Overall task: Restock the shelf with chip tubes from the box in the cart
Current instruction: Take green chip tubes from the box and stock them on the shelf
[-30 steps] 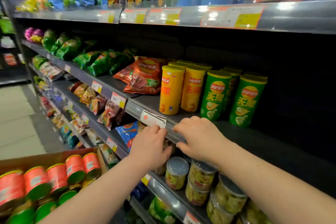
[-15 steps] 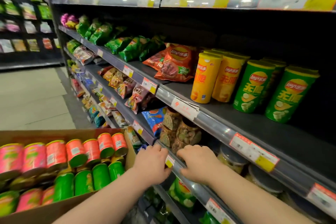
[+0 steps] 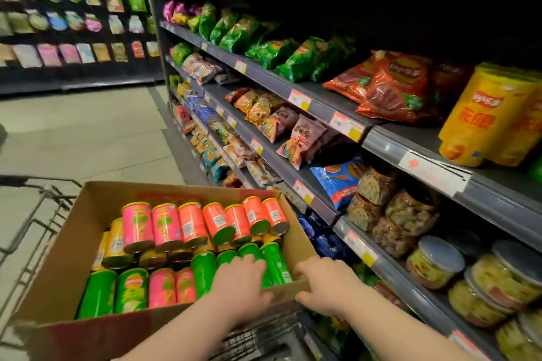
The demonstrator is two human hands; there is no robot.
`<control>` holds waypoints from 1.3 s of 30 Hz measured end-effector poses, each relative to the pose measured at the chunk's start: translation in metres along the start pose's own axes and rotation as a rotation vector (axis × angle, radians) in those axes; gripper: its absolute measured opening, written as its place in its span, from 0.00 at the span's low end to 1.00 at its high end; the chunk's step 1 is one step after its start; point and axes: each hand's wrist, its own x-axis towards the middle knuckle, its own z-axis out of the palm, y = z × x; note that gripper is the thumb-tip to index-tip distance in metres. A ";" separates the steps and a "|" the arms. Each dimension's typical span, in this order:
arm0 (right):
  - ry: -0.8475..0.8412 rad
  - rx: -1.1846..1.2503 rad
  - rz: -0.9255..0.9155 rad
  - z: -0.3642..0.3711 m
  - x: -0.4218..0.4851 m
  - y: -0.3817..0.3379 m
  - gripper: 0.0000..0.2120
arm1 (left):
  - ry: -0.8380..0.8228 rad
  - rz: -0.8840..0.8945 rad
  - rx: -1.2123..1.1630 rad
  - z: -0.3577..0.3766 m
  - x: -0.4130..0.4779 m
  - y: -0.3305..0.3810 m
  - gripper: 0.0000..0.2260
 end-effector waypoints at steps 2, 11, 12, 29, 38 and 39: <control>-0.036 0.003 -0.002 0.004 0.015 -0.021 0.24 | -0.021 -0.020 -0.004 0.007 -0.006 -0.028 0.22; -0.159 0.060 -0.023 0.023 0.063 -0.086 0.25 | -0.092 -0.127 -0.045 0.032 -0.019 -0.133 0.24; -0.166 0.065 -0.022 0.026 0.066 -0.088 0.25 | -0.101 -0.133 -0.055 0.036 -0.017 -0.137 0.24; -0.394 0.211 -0.030 0.048 0.190 -0.065 0.25 | -0.269 -0.373 -0.281 0.065 0.042 -0.166 0.27; -0.555 0.376 -0.019 0.090 0.236 -0.067 0.32 | -0.497 -0.528 -0.438 0.095 0.081 -0.165 0.30; -0.560 0.390 -0.007 0.094 0.239 -0.068 0.32 | -0.502 -0.555 -0.468 0.098 0.084 -0.165 0.30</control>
